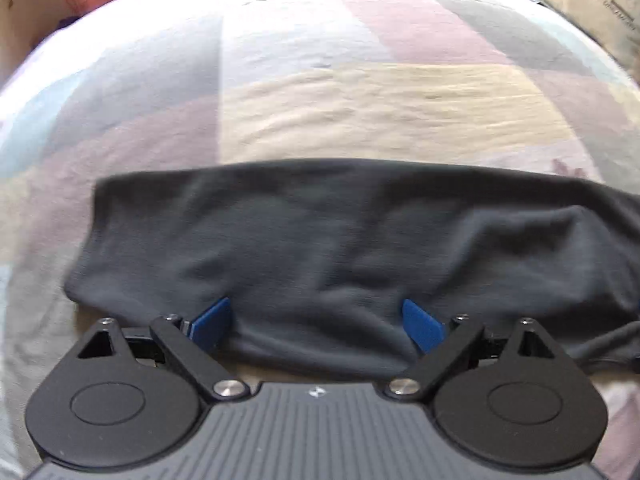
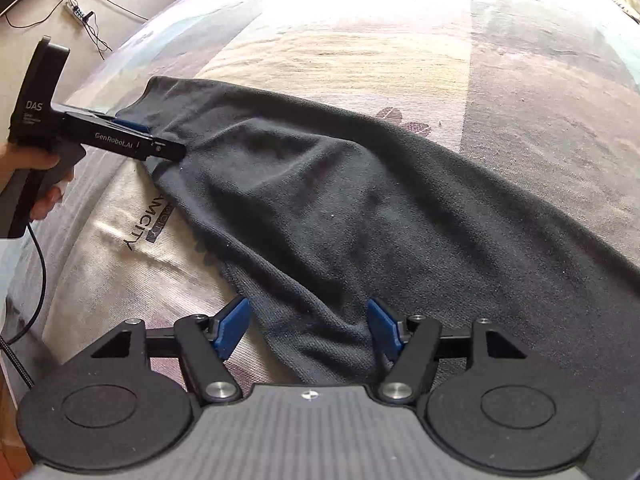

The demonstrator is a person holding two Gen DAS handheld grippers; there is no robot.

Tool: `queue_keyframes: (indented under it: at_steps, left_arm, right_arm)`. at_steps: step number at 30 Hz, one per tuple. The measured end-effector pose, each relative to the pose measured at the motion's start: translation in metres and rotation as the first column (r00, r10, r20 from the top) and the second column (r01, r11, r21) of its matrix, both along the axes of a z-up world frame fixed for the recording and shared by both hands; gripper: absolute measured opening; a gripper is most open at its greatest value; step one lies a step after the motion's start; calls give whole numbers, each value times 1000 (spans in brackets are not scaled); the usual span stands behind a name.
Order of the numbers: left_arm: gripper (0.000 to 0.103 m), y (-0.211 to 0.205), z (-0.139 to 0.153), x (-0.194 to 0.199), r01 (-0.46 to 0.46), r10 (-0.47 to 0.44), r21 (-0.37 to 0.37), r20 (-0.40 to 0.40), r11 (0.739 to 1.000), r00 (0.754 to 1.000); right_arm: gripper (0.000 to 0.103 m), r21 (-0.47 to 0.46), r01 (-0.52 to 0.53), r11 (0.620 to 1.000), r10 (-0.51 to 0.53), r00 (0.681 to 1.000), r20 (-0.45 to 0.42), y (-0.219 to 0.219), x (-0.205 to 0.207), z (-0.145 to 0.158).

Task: Fold clothes
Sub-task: 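Open the right tool and press both open tools along the pants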

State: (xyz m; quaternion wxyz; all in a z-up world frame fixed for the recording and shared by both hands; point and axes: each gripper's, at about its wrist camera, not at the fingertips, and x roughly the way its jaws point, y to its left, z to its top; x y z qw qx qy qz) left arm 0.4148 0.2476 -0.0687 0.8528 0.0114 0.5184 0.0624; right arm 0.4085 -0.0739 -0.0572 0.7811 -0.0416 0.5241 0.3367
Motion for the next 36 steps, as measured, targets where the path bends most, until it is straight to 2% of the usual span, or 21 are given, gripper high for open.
queue_keyframes:
  at_steps: [2,9,11,13,15,18,19,23,26,28,30,32,34,36]
  left_arm:
    - [94,18,4,3,-48,47,13,20,999,999]
    - [93,57,14,22,-130,132,-19,100,991,986]
    - [93,53,3,35,-83,80,33,85,996,993]
    - [99,57,-8,43,-73,70,36,82,997,994]
    - [103,69,-11,48,-116,114,20,101,993,988]
    - [103,81,-6,55,-173,169,33,98,984,981]
    - [99,81,-3,57,-188,184,36,91,981,979]
    - [97,55,20,50,-113,111,11,113,994,987]
    - [98,15,27,37,8,-4,-32,126,999,992]
    - [98,-15,21,27,108,-111,31,140,994,984]
    - [98,-46,13,16,206,-219,102,146,973,965]
    - [98,-61,5,10,250,-260,86,140,964,955]
    - [98,-62,-6,11,228,-233,51,123,972,965]
    - [98,-56,-14,16,178,-180,30,105,984,978]
  right_arm:
    - [74,4,-10,1000,10,1000,2,0,-1,0]
    - [91,-14,-48,999,48,998,38,10,-11,-3]
    - [94,-40,-59,997,61,997,56,17,-15,-4]
    - [98,-67,-70,995,75,995,72,24,-18,-5]
    - [101,-76,-73,994,79,994,75,27,-19,-6]
    - [103,-80,-71,994,77,995,68,30,-18,-5]
    - [102,-83,-69,994,74,995,64,30,-17,-3]
    - [101,-65,18,998,-13,998,69,12,-13,17]
    - [101,-93,141,986,-130,985,116,-14,-8,31]
    - [101,-157,272,949,-243,953,183,-39,-3,34]
    - [101,-182,420,889,-374,896,241,-72,2,33]
    - [101,-187,550,814,-498,826,264,-109,8,27]
    - [101,-181,644,743,-594,760,264,-142,13,14]
    - [101,-186,689,701,-643,722,254,-167,19,-2]
